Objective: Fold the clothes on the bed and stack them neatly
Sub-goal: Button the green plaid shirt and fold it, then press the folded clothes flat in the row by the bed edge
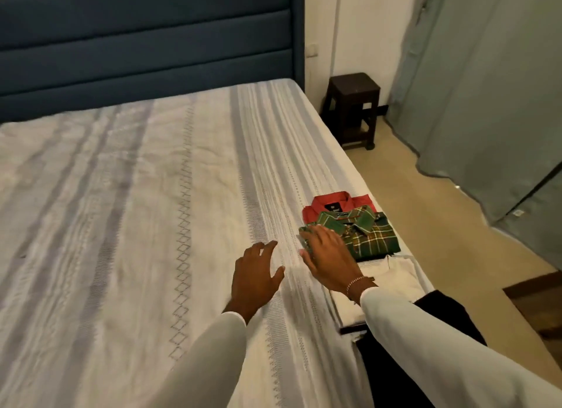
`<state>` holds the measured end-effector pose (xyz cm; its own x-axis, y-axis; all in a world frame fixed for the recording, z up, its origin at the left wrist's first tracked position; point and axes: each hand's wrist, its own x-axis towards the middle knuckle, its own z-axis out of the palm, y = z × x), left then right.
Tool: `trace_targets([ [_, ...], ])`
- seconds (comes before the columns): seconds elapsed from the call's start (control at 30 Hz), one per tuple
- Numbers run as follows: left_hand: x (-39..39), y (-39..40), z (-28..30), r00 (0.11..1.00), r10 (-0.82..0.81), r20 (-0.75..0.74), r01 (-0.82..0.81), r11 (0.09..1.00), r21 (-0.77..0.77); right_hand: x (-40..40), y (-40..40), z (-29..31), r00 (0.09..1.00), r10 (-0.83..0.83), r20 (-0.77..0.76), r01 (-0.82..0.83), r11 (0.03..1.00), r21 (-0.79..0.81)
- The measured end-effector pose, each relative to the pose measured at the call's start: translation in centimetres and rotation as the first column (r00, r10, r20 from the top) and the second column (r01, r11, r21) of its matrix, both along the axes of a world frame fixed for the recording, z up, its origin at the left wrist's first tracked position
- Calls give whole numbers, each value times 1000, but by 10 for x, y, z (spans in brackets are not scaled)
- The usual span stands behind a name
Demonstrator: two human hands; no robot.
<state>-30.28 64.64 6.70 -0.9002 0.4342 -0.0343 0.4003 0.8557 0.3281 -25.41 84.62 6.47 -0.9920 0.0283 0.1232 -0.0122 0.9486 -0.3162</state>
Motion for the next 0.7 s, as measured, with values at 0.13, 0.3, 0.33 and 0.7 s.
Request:
trace_targets([
  [0.13,6,-46,37,998,-59,-35,53,986,-161,-6,-44,28,994,94,58,-94,996,-7],
  [0.3,37,-162,100,993,-7,-114,-23,964,-266,5,-148,86,969,234,86,-238,970,44],
  [0.33,49,-191,115,993,17,-117,-48,962,-268,9,-176,97,961,258,97,-264,963,56],
  [0.7,122,-447,168,982,98,-163,-146,938,-315,29,-443,148,914,386,126,-397,914,82],
])
